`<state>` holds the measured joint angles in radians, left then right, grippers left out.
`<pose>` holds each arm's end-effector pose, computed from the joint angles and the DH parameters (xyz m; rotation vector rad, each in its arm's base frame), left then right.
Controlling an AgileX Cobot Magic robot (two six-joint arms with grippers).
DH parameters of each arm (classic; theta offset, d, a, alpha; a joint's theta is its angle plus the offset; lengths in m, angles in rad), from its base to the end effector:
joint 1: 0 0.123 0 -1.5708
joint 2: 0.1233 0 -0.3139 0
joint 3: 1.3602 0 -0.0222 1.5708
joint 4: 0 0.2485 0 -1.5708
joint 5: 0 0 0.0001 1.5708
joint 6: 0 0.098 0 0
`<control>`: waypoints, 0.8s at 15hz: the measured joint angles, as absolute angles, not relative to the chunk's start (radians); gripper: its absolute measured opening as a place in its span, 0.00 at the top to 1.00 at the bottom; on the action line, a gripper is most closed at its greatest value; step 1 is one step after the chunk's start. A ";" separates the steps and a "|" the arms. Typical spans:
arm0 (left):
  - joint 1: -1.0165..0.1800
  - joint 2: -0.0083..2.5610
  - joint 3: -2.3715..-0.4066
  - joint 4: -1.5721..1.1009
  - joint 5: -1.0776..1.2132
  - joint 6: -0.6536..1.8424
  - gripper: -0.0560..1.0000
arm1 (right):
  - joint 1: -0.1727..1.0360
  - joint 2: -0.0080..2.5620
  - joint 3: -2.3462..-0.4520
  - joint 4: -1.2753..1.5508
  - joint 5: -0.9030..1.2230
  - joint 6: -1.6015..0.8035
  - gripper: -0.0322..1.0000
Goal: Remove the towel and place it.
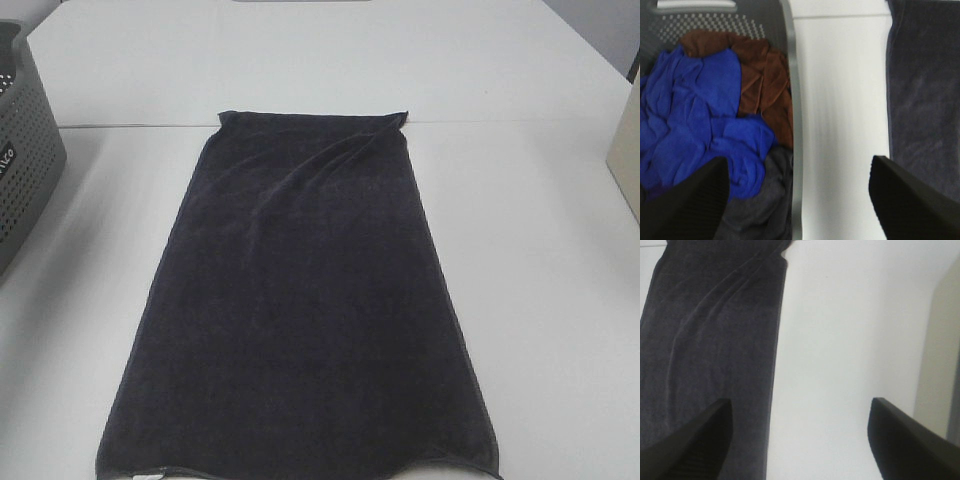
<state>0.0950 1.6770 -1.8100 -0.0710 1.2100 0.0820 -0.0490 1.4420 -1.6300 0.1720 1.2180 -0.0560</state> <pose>0.3617 0.0279 0.4229 -0.0233 2.5564 -0.0266 0.2889 0.0016 0.4478 0.0000 2.5006 0.1836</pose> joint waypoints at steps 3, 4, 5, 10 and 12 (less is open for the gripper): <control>0.157 1.333 -1.471 -0.082 1.185 0.088 0.26 | -0.062 1.119 -1.386 0.171 1.219 -0.057 0.25; 0.165 1.224 -1.370 -0.082 1.173 0.088 0.26 | -0.062 1.027 -1.306 0.172 1.219 -0.058 0.25; 0.167 1.125 -1.289 -0.082 1.163 0.085 0.26 | -0.062 0.938 -1.236 0.172 1.219 -0.061 0.25; 0.168 0.752 -1.027 -0.075 1.130 0.055 0.26 | -0.062 0.587 -0.965 0.172 1.220 -0.093 0.25; 0.168 0.617 -0.932 -0.074 1.128 0.088 0.26 | -0.062 0.445 -0.871 0.171 1.221 -0.100 0.25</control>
